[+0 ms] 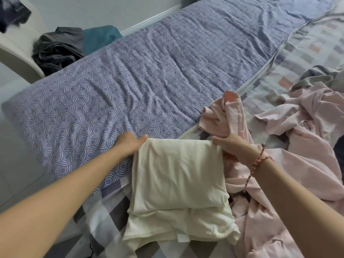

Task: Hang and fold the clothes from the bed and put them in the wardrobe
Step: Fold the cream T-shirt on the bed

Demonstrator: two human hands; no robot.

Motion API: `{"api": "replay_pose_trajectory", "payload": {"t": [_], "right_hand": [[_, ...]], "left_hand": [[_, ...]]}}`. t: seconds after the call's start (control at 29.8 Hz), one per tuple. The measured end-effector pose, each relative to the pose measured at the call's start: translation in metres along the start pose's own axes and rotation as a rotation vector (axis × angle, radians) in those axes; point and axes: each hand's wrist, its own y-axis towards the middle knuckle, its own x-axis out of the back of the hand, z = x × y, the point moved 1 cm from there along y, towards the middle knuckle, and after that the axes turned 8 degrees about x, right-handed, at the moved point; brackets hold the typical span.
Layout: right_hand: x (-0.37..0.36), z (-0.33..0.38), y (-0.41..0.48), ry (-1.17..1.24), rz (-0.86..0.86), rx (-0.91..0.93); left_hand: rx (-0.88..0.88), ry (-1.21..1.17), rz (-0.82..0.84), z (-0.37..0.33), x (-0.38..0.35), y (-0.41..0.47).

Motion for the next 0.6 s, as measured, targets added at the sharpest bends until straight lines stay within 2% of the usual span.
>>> {"api": "replay_pose_trajectory", "payload": {"t": [0.13, 0.24, 0.3, 0.4, 0.47, 0.54, 0.57, 0.6], "right_hand": [[-0.008, 0.0, 0.001, -0.128, -0.096, 0.086], [0.003, -0.005, -0.003, -0.231, -0.288, 0.145], [0.007, -0.011, -0.002, -0.257, -0.397, 0.11], [0.004, -0.019, 0.007, -0.148, -0.367, 0.051], [0.005, -0.019, 0.009, -0.122, -0.232, 0.075], [0.009, -0.012, 0.009, -0.265, -0.225, 0.242], [0.011, -0.008, 0.01, -0.269, -0.277, 0.384], [0.012, 0.0, 0.008, -0.222, -0.266, 0.516]], "left_hand": [[0.068, -0.062, 0.05, -0.007, -0.006, 0.004], [0.125, -0.281, 0.001, -0.004, -0.01, 0.01], [0.142, -0.389, -0.053, -0.003, -0.01, 0.009], [0.108, -0.37, -0.153, -0.012, -0.01, 0.006], [0.038, -0.315, -0.236, -0.016, -0.01, 0.005], [-0.126, -0.302, -0.297, -0.016, -0.008, 0.008], [-0.245, -0.308, -0.248, -0.017, -0.008, 0.01], [-0.356, -0.299, -0.125, -0.021, -0.007, 0.008]]}}
